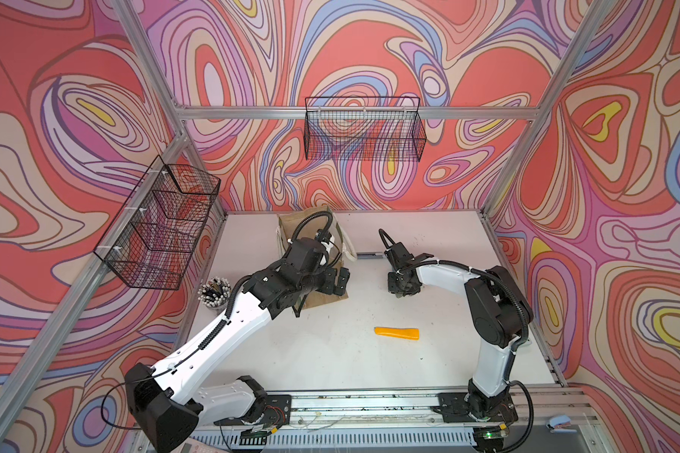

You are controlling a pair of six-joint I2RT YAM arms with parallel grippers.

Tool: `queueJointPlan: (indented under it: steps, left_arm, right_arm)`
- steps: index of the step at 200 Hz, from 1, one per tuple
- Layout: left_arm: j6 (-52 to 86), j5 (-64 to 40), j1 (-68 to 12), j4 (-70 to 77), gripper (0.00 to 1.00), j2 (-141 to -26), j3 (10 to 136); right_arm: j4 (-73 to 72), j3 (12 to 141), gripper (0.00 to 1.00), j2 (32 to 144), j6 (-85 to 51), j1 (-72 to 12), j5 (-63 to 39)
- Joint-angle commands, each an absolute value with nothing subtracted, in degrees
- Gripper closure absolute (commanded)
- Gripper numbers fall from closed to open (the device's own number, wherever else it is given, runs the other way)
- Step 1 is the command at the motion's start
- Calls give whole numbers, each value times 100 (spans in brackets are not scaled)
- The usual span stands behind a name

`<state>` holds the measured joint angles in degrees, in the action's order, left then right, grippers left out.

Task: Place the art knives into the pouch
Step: Pick up the utility knife at the center of the board.

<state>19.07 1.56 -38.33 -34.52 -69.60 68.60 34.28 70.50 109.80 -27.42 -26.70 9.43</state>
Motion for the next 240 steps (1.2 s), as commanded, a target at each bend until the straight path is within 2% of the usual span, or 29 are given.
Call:
queueJointPlan:
  steps: [1,31,75,162,240]
  left_arm:
    - [1828,208,-3850,-3629,0,-7018,6970]
    - [1828,217,-3850,-3638,0,-7015,6985]
    - [1828,229,-3850,-3630,0,-7018,6970]
    - [1802,290,-3850,-3634,0,-7028,6929]
    - [1795,419,-3829,-3764,0,-6954,7063]
  right_arm:
    - [3616,7056,69,11285,-2690,-2654,1138]
    - [3548,7051,80,11240,-2680,-2654,1094]
    - [3323,7044,85,10972,-2781,-2655,721]
    - [2862,6976,86,10228,-3072,-2656,449]
    - [2911,7847,86,9537,-2897,-2654,297]
